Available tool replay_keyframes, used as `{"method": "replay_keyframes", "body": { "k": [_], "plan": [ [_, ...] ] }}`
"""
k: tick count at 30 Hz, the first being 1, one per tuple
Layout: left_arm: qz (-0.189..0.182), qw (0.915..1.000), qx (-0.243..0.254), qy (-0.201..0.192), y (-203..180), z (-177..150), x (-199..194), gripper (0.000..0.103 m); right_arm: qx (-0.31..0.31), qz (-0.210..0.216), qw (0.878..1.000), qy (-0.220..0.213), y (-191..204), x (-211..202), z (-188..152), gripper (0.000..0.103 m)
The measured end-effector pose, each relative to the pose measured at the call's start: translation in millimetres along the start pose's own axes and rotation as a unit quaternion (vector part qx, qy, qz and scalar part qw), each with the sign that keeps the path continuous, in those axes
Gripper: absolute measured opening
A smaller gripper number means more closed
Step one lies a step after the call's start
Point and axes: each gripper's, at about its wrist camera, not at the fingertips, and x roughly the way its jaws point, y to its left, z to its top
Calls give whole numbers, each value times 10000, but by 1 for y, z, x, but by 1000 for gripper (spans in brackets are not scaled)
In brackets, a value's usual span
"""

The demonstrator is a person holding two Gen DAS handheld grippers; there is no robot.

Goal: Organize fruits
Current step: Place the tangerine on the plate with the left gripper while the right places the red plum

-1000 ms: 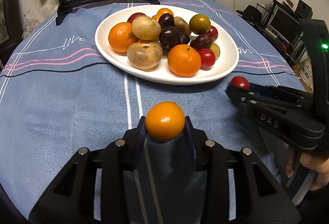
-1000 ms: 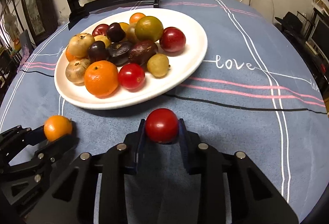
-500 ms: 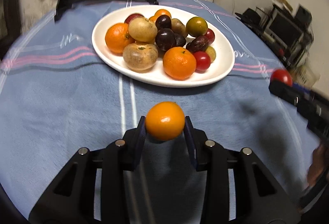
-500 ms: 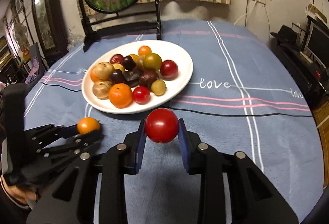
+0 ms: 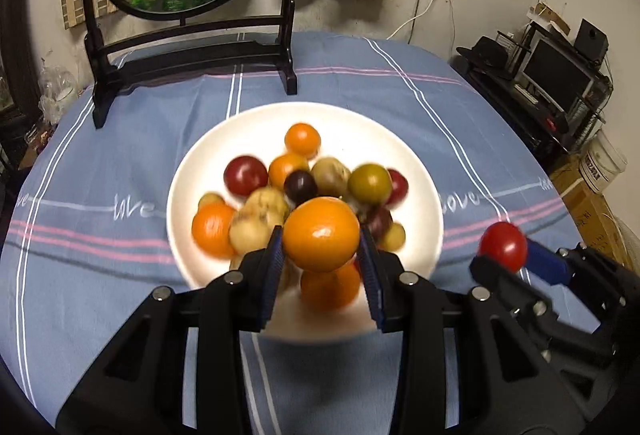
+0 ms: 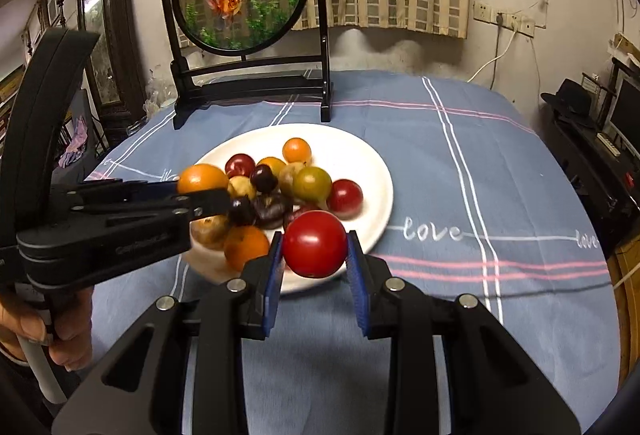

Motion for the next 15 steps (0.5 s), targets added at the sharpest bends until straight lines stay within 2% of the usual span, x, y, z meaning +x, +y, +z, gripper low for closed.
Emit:
{"method": "replay_keyframes", "body": {
  "k": [6, 10, 15],
  "plan": [
    [10, 9999, -82, 126, 5, 16, 30, 37, 148, 135, 9998, 69, -10, 37, 30, 31],
    [159, 9995, -205, 153, 15, 28, 43, 37, 189, 198, 9996, 16, -12, 61, 52, 31],
    [297, 9984, -369, 297, 27, 33, 59, 36, 257, 92, 9992, 287, -16, 96, 67, 31]
  ]
}}
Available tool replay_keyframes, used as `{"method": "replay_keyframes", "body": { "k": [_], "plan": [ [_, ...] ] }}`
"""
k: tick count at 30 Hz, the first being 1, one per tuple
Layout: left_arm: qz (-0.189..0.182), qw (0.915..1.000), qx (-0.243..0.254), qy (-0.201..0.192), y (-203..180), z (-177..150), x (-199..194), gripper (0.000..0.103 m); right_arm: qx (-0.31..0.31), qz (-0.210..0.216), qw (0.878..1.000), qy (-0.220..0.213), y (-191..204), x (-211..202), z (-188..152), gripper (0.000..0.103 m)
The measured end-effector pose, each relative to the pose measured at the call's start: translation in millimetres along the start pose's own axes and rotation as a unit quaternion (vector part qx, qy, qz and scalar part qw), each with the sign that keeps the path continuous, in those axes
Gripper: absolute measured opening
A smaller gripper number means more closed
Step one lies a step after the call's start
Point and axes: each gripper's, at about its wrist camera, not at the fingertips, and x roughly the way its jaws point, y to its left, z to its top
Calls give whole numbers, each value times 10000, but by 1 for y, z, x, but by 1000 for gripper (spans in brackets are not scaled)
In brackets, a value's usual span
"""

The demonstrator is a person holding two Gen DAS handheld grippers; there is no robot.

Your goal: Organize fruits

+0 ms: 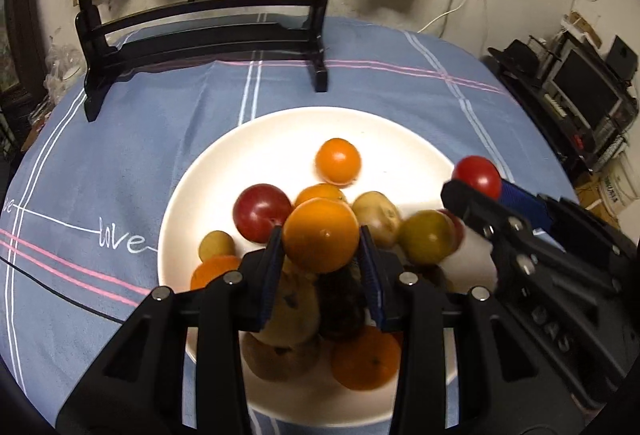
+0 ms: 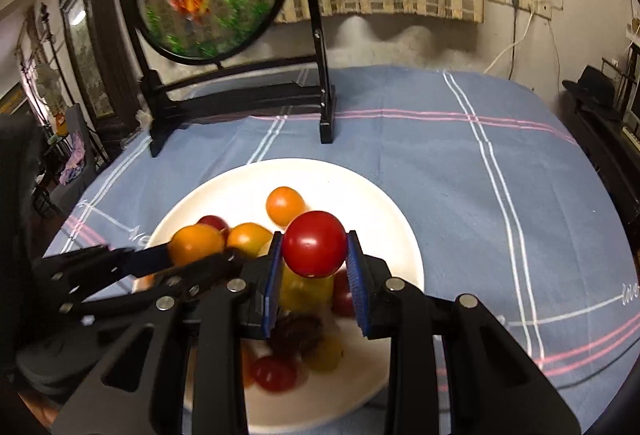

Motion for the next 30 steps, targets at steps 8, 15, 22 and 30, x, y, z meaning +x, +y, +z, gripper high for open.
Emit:
{"method": "replay_keyframes", "body": {
  "k": [8, 15, 22, 30],
  "plan": [
    [299, 9991, -282, -41, 14, 2, -2, 79, 139, -88, 9991, 378, -9, 26, 3, 35],
    [257, 9992, -235, -179, 16, -5, -28, 91, 145, -85, 9997, 151, -9, 0, -7, 54],
    [444, 9981, -13, -426, 6, -43, -68, 93, -297, -555, 9979, -161, 6, -58, -46, 63],
    [739, 9947, 171, -699, -2, -121, -110, 97, -373, -852, 9954, -240, 4, -111, -109, 63]
  ]
}}
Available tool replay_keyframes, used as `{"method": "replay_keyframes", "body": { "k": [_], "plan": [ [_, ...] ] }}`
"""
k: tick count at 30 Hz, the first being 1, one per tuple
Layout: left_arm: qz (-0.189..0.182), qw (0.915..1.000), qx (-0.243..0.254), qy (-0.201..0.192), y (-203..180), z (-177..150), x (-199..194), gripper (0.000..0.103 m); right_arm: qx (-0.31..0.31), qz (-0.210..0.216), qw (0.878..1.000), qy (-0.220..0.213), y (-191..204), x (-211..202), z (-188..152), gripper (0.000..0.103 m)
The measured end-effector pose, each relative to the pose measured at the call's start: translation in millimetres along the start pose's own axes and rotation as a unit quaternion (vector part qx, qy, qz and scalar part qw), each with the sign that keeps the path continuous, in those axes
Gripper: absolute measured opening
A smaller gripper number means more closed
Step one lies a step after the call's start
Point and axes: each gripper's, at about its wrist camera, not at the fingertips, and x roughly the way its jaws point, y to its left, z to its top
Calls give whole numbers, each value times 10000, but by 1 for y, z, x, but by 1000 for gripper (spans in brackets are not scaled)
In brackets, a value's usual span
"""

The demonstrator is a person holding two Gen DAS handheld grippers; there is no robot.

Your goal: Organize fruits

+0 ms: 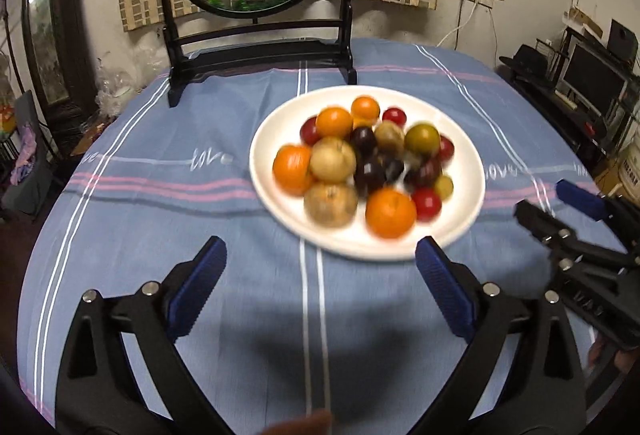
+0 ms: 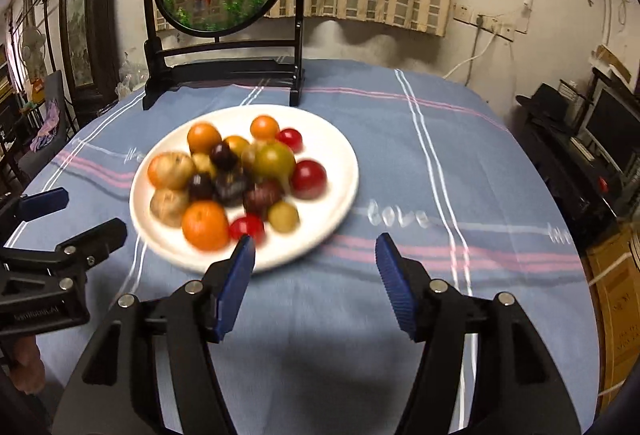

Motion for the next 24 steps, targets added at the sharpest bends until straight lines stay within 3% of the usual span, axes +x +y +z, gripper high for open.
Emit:
{"method": "replay_keyframes", "body": {
  "k": [12, 24],
  "plan": [
    [47, 9998, -100, -179, 8, -36, -49, 99, 461, 47, 9988, 144, -13, -36, -53, 65],
    [-13, 9998, -8, -216, 3, -50, -60, 99, 486, 35, 9986, 226, -10, -39, -65, 65]
  ]
}}
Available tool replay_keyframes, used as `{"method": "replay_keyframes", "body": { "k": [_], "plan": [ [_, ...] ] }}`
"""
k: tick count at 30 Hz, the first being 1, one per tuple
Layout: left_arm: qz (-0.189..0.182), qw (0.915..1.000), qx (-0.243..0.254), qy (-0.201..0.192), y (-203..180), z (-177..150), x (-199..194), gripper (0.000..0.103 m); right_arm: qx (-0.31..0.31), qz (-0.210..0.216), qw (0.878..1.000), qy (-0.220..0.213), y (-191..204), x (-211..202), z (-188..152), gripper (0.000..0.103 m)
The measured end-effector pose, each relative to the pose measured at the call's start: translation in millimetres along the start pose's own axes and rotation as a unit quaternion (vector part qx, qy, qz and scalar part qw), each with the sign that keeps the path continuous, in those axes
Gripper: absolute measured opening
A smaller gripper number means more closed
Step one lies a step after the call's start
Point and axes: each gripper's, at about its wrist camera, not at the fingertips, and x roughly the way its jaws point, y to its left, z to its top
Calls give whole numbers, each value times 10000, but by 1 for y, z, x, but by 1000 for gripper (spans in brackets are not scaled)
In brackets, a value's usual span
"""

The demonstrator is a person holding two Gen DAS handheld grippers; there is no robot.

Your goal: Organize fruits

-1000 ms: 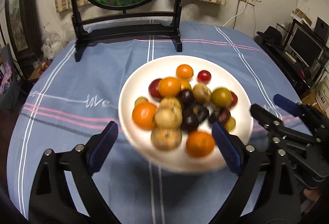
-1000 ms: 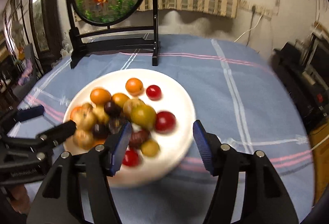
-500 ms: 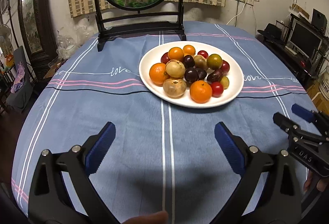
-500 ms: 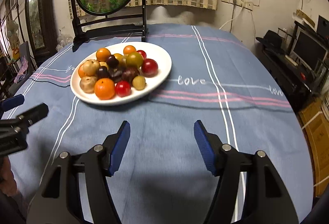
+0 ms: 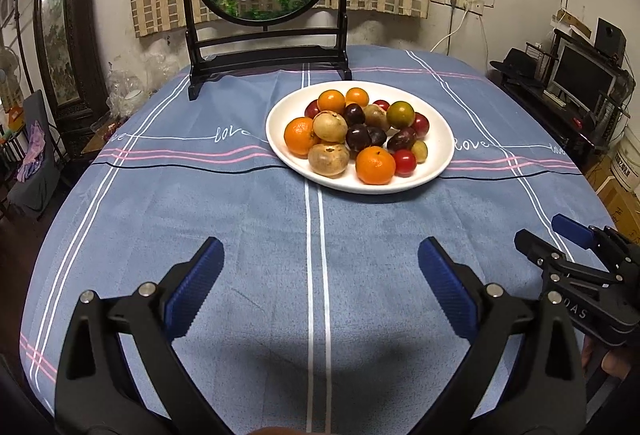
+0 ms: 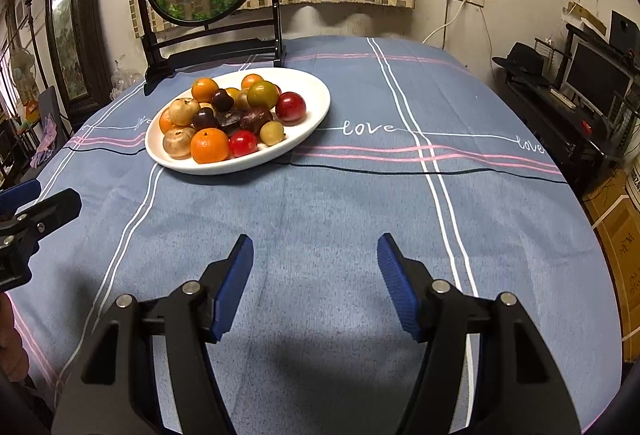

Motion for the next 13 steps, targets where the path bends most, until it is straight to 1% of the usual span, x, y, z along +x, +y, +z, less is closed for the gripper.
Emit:
{"method": "replay_keyframes", "body": {
  "k": [7, 13],
  "plan": [
    [-58, 9999, 76, 136, -1, -2, 4, 99, -29, -13, 10000, 88, 2, 5, -3, 65],
    [16, 9998, 31, 203, 2, -4, 8, 99, -81, -45, 9998, 185, 4, 8, -6, 65]
  ]
}}
